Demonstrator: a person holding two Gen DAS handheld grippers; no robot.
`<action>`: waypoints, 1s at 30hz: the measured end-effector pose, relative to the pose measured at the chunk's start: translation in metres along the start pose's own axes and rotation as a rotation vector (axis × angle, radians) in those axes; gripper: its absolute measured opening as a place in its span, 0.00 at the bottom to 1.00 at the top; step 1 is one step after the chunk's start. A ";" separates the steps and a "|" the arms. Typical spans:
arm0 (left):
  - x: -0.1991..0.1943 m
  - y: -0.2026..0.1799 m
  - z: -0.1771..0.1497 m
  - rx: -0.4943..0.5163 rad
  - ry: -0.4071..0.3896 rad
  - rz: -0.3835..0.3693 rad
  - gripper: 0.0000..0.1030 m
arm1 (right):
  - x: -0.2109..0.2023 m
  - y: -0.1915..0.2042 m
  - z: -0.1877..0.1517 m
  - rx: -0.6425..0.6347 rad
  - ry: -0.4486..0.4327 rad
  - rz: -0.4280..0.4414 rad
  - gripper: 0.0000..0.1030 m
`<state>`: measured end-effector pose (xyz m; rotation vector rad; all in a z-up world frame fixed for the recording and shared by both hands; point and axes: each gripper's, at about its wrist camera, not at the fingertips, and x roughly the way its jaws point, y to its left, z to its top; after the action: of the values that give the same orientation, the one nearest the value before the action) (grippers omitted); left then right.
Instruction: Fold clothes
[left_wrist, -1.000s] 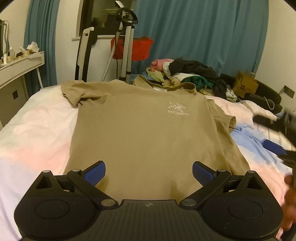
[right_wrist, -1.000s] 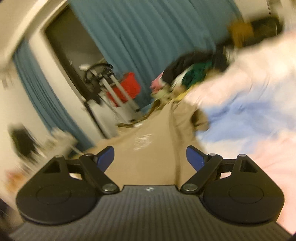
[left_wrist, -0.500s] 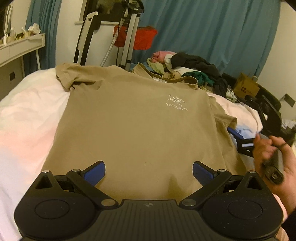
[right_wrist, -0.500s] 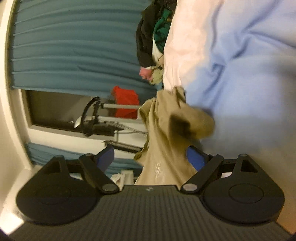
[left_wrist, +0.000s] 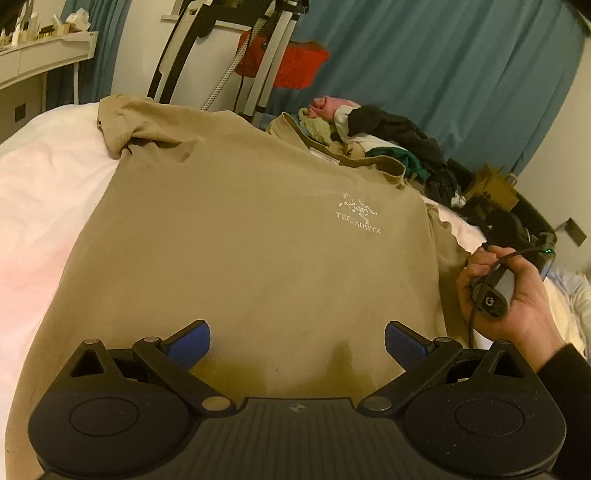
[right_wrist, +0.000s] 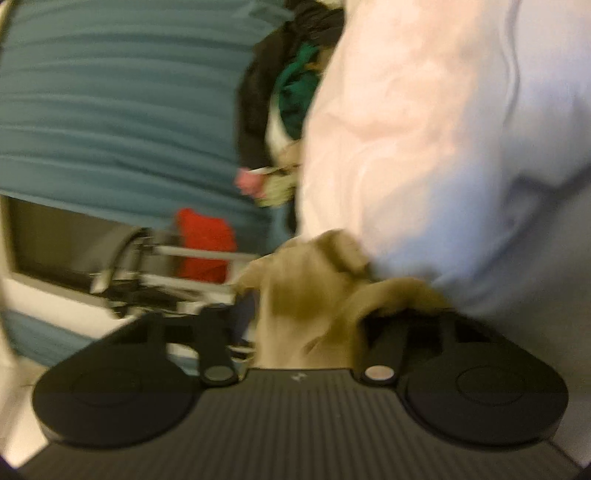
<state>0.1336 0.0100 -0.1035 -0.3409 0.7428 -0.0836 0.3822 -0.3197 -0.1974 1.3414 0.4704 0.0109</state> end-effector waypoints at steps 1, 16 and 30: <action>0.000 0.002 0.001 -0.010 0.000 -0.002 0.99 | -0.002 0.004 0.003 -0.031 -0.018 -0.011 0.18; 0.011 0.011 0.007 -0.010 0.015 -0.004 0.99 | -0.054 0.067 0.072 -0.735 -0.309 -0.257 0.12; -0.031 -0.021 -0.018 0.168 0.009 -0.090 0.92 | -0.276 0.087 -0.081 -0.914 -0.072 -0.148 0.86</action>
<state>0.0996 -0.0085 -0.0892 -0.2138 0.7241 -0.2311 0.1273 -0.2985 -0.0393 0.4080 0.4231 0.0495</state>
